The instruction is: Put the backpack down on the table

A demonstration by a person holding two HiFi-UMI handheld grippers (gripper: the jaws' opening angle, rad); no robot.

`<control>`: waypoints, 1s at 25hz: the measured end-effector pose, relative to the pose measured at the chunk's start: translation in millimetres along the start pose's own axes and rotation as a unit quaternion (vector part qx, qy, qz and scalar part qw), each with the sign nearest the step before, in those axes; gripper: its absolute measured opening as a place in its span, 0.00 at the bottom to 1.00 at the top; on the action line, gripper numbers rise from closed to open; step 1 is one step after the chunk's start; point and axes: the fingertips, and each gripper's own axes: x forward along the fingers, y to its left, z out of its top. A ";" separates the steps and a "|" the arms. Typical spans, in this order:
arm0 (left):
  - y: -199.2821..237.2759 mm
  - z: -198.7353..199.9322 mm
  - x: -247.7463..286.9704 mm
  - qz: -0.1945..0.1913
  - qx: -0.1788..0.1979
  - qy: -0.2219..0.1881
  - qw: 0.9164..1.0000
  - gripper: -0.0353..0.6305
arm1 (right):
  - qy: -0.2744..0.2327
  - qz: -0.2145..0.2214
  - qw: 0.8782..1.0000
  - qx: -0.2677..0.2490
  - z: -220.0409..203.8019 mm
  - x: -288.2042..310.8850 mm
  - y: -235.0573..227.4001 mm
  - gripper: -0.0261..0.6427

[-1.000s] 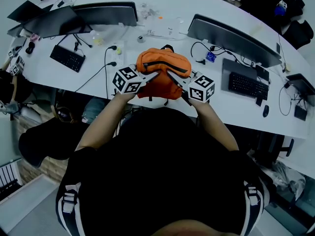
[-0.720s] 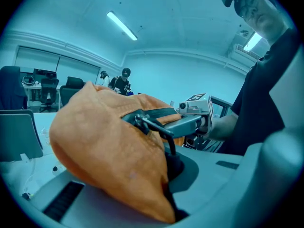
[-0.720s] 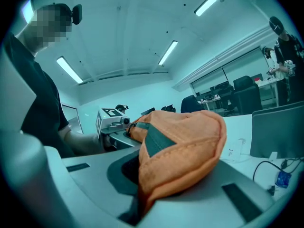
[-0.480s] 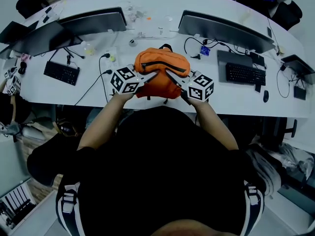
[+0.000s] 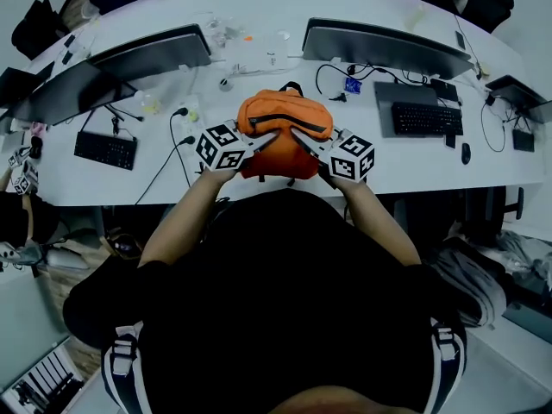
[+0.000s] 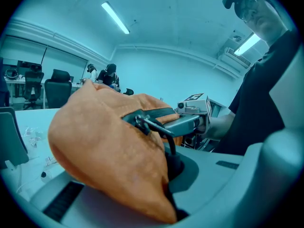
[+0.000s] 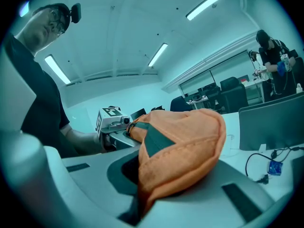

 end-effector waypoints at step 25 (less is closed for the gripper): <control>49.4 -47.9 37.9 -0.023 -0.058 0.051 0.997 0.10 | 0.050 -0.009 0.996 0.068 -47.5 31.4 -61.8 0.08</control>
